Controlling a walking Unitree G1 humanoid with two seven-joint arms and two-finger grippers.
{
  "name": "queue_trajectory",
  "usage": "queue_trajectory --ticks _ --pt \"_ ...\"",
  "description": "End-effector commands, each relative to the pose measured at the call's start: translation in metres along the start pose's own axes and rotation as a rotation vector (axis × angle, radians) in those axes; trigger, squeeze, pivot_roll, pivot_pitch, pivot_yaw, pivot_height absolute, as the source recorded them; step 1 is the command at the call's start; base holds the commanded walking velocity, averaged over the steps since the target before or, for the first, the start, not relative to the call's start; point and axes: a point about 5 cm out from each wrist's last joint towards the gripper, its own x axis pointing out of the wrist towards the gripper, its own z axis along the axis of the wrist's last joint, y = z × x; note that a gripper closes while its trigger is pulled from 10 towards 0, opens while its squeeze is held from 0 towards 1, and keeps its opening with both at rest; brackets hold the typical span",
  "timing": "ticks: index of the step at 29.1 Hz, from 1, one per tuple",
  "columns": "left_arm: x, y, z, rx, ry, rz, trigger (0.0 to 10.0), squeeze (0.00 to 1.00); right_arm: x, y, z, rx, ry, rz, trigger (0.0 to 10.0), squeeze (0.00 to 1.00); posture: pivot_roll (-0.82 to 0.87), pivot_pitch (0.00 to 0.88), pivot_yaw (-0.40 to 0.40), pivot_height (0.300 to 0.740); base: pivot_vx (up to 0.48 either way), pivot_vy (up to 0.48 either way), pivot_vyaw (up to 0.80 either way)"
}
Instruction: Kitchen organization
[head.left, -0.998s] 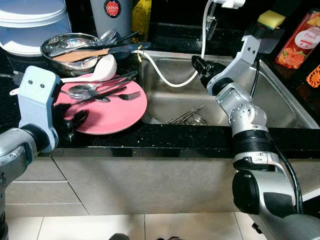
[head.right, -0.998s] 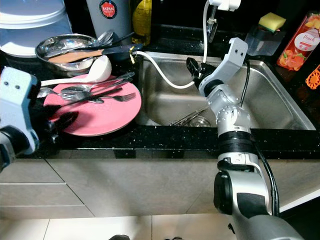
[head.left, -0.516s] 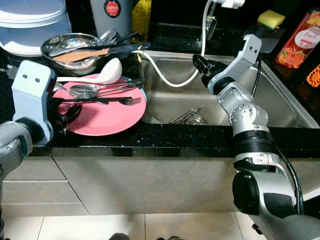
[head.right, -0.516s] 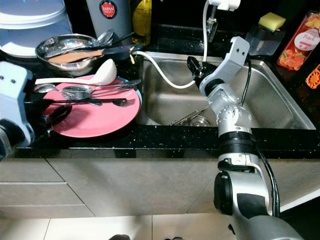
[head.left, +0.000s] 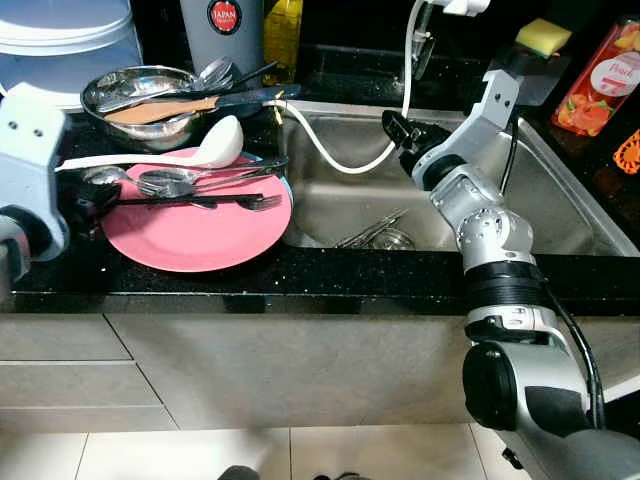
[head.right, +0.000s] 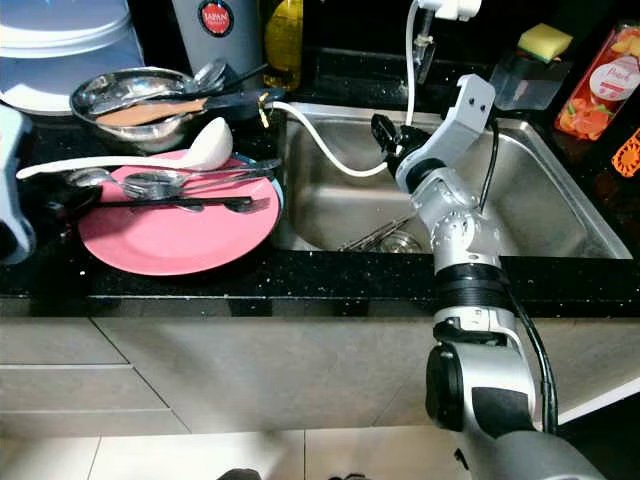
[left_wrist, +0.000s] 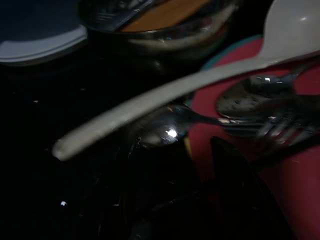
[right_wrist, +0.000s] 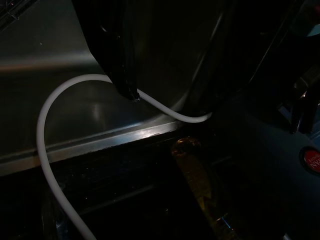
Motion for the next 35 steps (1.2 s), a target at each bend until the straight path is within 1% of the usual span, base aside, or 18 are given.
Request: queue_trajectory --ticks 1,3,5,7,8,11,15,19,24,25,26,27,29,30,31,32,33,35 --pt "0.000 0.007 -0.010 0.029 0.065 -0.001 10.0 0.00 -0.003 -0.004 -0.001 0.001 0.009 -0.017 10.0 0.00 0.35 0.038 -0.090 0.740 0.000 0.000 0.00" --pt "0.000 0.006 -0.011 0.009 0.063 -0.032 10.0 0.00 -0.004 -0.004 -0.001 -0.002 0.008 -0.018 10.0 0.00 0.33 0.036 -0.085 0.740 0.000 0.000 0.00" --pt "-0.001 0.004 -0.010 0.005 0.058 -0.045 10.0 0.00 -0.005 -0.005 -0.001 -0.003 0.007 -0.019 10.0 0.00 0.33 0.036 -0.084 0.740 0.000 0.000 0.00" --pt "-0.004 -0.008 -0.004 -0.014 0.013 -0.115 10.0 0.00 -0.005 -0.006 0.001 -0.004 0.003 -0.024 10.0 0.00 0.33 0.035 -0.082 0.740 0.000 0.000 0.00" --pt "-0.004 -0.008 -0.004 -0.014 0.013 -0.115 10.0 0.00 -0.005 -0.006 0.001 -0.004 0.003 -0.024 10.0 0.00 0.33 0.035 -0.082 0.740 0.000 0.000 0.00" --pt "-0.007 -0.020 0.003 -0.039 -0.031 -0.178 10.0 0.00 -0.005 -0.007 0.001 -0.004 0.002 -0.026 10.0 0.00 0.33 0.035 -0.083 0.740 0.000 0.000 0.00" --pt "-0.009 -0.035 0.006 -0.072 -0.068 -0.253 10.0 0.00 -0.005 -0.005 0.000 -0.002 0.003 -0.024 10.0 0.00 0.34 0.035 -0.084 0.740 0.000 0.000 0.00" --pt "-0.012 -0.046 0.005 -0.084 -0.078 -0.291 10.0 0.00 -0.004 -0.004 -0.001 0.001 0.004 -0.020 10.0 0.00 0.35 0.033 -0.086 0.740 0.000 0.000 0.00" --pt "-0.014 -0.051 0.000 -0.097 -0.064 -0.297 10.0 0.00 -0.003 -0.003 -0.001 0.003 0.006 -0.016 10.0 0.00 0.35 0.032 -0.090 0.740 0.000 0.000 0.00" --pt "-0.015 -0.050 -0.001 -0.096 -0.061 -0.285 10.0 0.00 -0.003 -0.002 -0.001 0.002 0.007 -0.014 10.0 0.00 0.35 0.031 -0.093 0.740 0.000 0.000 0.00" --pt "-0.015 -0.047 0.000 -0.092 -0.064 -0.258 10.0 0.00 -0.002 -0.001 -0.001 0.003 0.009 -0.011 10.0 0.00 0.35 0.030 -0.095 0.740 0.000 0.000 0.00" --pt "-0.015 -0.047 0.000 -0.092 -0.064 -0.258 10.0 0.00 -0.002 -0.001 -0.001 0.003 0.009 -0.011 10.0 0.00 0.35 0.030 -0.095 0.740 0.000 0.000 0.00" --pt "-0.013 -0.032 0.002 -0.063 -0.068 -0.157 10.0 0.00 -0.001 0.000 -0.002 0.003 0.010 -0.007 10.0 0.00 0.35 0.030 -0.095 0.740 0.000 0.000 0.00" --pt "-0.014 -0.024 0.005 -0.031 -0.093 -0.097 10.0 0.00 -0.001 0.000 -0.002 0.002 0.011 -0.006 10.0 0.00 0.35 0.030 -0.095 0.740 0.000 0.000 0.00" --pt "-0.014 -0.024 0.005 -0.031 -0.093 -0.097 10.0 0.00 -0.001 0.000 -0.002 0.002 0.011 -0.006 10.0 0.00 0.35 0.030 -0.095 0.740 0.000 0.000 0.00" --pt "-0.020 -0.013 0.013 0.078 -0.174 0.005 10.0 0.00 -0.002 0.000 -0.002 0.001 0.011 -0.005 10.0 0.00 0.35 0.026 -0.095 0.740 0.000 0.000 0.00" --pt "-0.021 -0.012 0.015 0.106 -0.195 0.023 10.0 0.00 -0.002 0.000 -0.002 0.001 0.012 -0.004 10.0 0.00 0.35 0.026 -0.095 0.740 0.000 0.000 0.00" --pt "-0.025 -0.011 0.019 0.049 -0.272 0.064 10.0 0.00 -0.002 -0.001 -0.002 -0.001 0.011 -0.007 10.0 0.00 0.35 0.026 -0.095 0.740 0.000 0.000 0.00"
